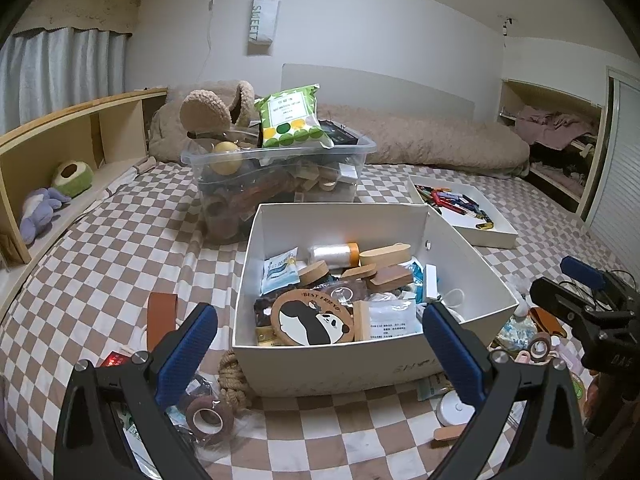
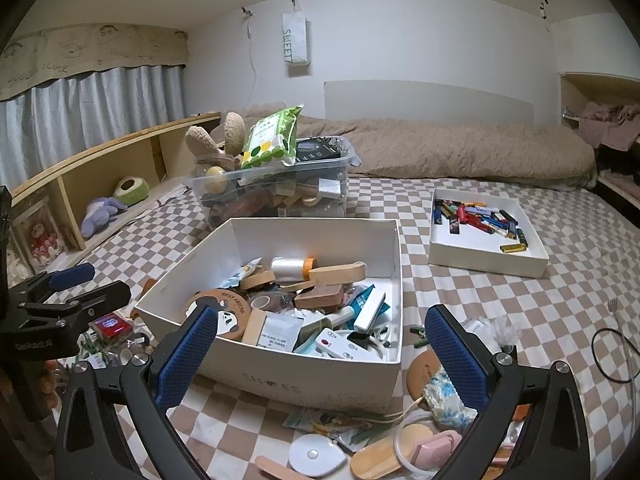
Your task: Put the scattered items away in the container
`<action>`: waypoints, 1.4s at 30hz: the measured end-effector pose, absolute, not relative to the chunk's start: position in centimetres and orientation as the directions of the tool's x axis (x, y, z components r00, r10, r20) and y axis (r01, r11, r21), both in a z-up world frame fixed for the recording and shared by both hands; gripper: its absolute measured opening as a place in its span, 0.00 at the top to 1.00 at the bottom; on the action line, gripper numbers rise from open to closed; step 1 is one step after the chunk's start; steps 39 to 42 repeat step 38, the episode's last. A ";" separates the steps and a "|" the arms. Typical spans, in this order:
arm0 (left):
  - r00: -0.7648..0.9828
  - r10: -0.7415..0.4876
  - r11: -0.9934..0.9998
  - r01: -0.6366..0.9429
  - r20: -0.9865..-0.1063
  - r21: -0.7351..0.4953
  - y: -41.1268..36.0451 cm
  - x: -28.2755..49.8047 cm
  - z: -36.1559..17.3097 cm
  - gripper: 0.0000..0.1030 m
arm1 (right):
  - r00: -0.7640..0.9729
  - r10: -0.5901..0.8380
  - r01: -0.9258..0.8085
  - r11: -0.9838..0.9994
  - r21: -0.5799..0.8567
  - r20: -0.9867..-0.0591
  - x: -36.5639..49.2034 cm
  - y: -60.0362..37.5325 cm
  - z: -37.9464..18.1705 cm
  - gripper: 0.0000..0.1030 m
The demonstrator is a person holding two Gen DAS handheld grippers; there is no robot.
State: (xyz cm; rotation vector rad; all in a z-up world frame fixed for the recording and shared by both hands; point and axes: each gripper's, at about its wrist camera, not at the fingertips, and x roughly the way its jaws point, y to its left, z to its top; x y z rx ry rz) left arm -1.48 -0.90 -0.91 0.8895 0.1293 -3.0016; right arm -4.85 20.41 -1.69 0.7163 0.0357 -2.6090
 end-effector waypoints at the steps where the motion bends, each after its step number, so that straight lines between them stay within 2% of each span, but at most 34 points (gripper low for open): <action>1: -0.839 0.017 -0.997 0.030 -0.544 -0.077 -0.8 -1.5 -0.9 0.00 | -0.773 -0.399 0.413 -0.907 0.086 -0.493 -4.8 20.4 -1.7 0.00; 42: -0.833 0.010 -0.995 0.048 -0.553 -0.091 -0.9 -1.8 -1.7 0.00 | -0.761 -0.394 0.420 -0.905 0.071 -0.516 -4.8 19.8 -2.2 0.00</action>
